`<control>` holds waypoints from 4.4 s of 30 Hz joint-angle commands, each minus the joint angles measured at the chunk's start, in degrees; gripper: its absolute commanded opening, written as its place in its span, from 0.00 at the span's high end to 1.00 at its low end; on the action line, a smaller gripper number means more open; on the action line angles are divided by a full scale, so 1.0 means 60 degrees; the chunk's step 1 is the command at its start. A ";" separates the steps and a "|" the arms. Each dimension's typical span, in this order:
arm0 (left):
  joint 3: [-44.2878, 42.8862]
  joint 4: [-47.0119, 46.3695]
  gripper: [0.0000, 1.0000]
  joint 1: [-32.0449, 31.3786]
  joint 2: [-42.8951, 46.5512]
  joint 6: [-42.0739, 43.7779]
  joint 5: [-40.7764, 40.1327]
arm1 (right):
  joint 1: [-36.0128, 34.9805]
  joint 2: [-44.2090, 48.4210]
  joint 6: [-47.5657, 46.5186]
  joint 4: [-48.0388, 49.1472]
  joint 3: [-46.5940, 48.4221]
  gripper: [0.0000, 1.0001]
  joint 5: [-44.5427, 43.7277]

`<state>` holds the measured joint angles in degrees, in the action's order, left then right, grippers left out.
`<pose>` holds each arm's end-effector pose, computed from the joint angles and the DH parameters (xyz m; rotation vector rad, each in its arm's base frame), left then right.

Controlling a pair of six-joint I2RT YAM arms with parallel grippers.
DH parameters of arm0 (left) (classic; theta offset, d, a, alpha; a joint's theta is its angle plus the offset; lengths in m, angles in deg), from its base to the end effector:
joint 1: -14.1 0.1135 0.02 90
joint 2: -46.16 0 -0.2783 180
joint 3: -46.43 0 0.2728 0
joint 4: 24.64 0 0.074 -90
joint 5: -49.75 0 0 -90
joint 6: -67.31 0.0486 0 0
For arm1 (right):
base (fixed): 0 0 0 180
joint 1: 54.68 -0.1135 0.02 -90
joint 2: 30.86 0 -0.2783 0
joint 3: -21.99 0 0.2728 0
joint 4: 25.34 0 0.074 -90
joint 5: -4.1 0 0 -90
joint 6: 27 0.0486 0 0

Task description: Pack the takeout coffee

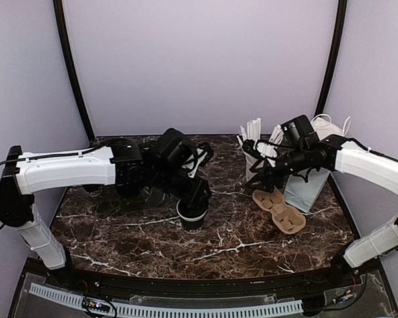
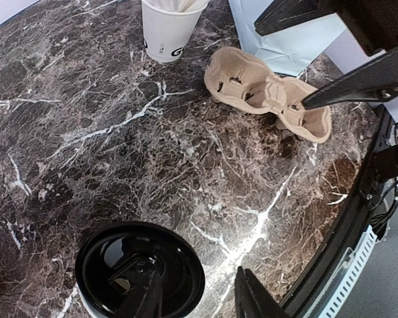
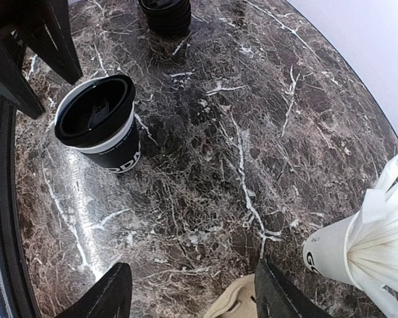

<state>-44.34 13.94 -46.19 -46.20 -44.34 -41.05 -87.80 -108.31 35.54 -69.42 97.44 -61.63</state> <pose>0.1978 -0.3452 0.3049 0.7805 2.2495 -0.7126 0.2523 0.1884 0.2904 -1.3568 1.9202 0.5497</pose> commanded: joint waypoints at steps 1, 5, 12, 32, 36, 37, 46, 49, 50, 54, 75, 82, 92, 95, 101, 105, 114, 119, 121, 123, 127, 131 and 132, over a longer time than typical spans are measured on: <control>-0.1305 0.2078 0.61 -0.0450 -0.0854 -0.0321 -0.1274 | 0.0218 0.0396 0.0519 0.0855 -0.0224 0.34 0.0476; -0.1891 0.2487 0.60 -0.0620 -0.1464 -0.0837 -0.1176 | 0.0256 0.0325 0.0590 0.0921 -0.0151 0.34 0.0699; -0.2773 0.3251 0.62 -0.0732 -0.2374 -0.1138 -0.1384 | 0.0251 0.0289 0.0634 0.1046 -0.0234 0.33 0.0861; -0.3006 0.3880 0.88 -0.0733 -0.2292 -0.1299 -0.1840 | 0.0267 0.0391 0.0739 0.1169 -0.0366 0.33 0.0891; -0.2922 0.3751 0.81 -0.0733 -0.2408 -0.1292 -0.1619 | 0.0266 0.0388 0.0753 0.1177 -0.0369 0.33 0.0895; -0.2893 0.3714 0.81 -0.0733 -0.2443 -0.1264 -0.1569 | 0.0272 0.0392 0.0752 0.1185 -0.0388 0.33 0.0892; -0.2956 0.3821 0.86 -0.0733 -0.2727 -0.1263 -0.1576 | 0.0266 0.0412 0.0745 0.1227 -0.0451 0.33 0.0862; -0.2964 0.3892 0.86 -0.0733 -0.2764 -0.1231 -0.1629 | 0.0266 0.0377 0.0754 0.1242 -0.0425 0.33 0.0869; -0.2962 0.3910 0.86 -0.0733 -0.2780 -0.1228 -0.1663 | 0.0270 0.0374 0.0761 0.1243 -0.0423 0.33 0.0876; -0.2987 0.3982 0.84 -0.0734 -0.2914 -0.1188 -0.1701 | 0.0262 0.0355 0.0767 0.1230 -0.0405 0.33 0.0878; -0.3392 0.3991 0.97 -0.0722 -0.1334 -0.0621 -0.1538 | 0.0268 0.0347 0.0842 0.1094 -0.0214 0.32 0.1128; -0.2580 0.0640 0.97 -0.0665 -0.0085 0.0378 0.1341 | 0.0253 0.0249 0.0653 0.0105 0.1046 0.30 0.2247; -0.0716 -0.5246 0.97 0.0699 0.1443 -0.1179 0.5490 | 0.0233 -0.0317 0.0984 -0.1079 0.3652 0.14 0.4769; 0.0626 -0.7570 0.97 0.1463 0.1857 -0.2572 0.6556 | 0.0205 -0.0454 0.1389 -0.1071 0.4356 0.11 0.5057; 0.1359 -1.0987 0.98 0.1878 0.1631 -0.4566 0.7514 | -0.0744 -0.0785 0.1511 -0.1173 0.5130 0.07 0.3743; 0.1489 -1.1737 0.97 0.1997 0.1493 -0.5219 0.7672 | -0.1321 -0.1098 0.1256 -0.1297 0.5563 0.06 0.2733; 0.2167 -1.4347 0.97 0.2194 0.1112 -0.7114 0.7766 | -0.1422 -0.1358 0.1883 -0.0951 0.6312 0.01 0.2355; 0.2215 -1.4756 0.97 0.2226 0.0867 -0.7514 0.7768 | -0.1701 -0.1358 0.2123 -0.1219 0.6882 0.01 0.2349; 0.2227 -1.4862 0.97 0.2226 0.0816 -0.7613 0.7734 | -0.1804 -0.1385 0.2146 -0.1231 0.6935 0.01 0.2327; 0.2260 -1.5049 0.97 0.2241 0.0799 -0.7728 0.7660 | -0.1879 -0.1416 0.2143 -0.1231 0.6913 0.01 0.2281; 0.2382 -1.5339 0.97 0.2268 0.0813 -0.7902 0.7457 | -0.2113 -0.1458 0.2114 -0.1232 0.6883 0.02 0.2120; 0.2399 -1.5670 0.97 0.2272 0.0728 -0.8125 0.7363 | -0.2227 -0.1491 0.2153 -0.1169 0.6901 0.05 0.2001; 0.2402 -1.5753 0.98 0.2271 0.0714 -0.8187 0.7337 | -0.2239 -0.1497 0.2201 -0.1126 0.6902 0.06 0.2004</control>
<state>-30.57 -75.17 -32.93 -42.09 -91.50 3.63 -100.48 -116.81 47.60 -77.33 137.85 -48.62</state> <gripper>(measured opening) 0.034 0.952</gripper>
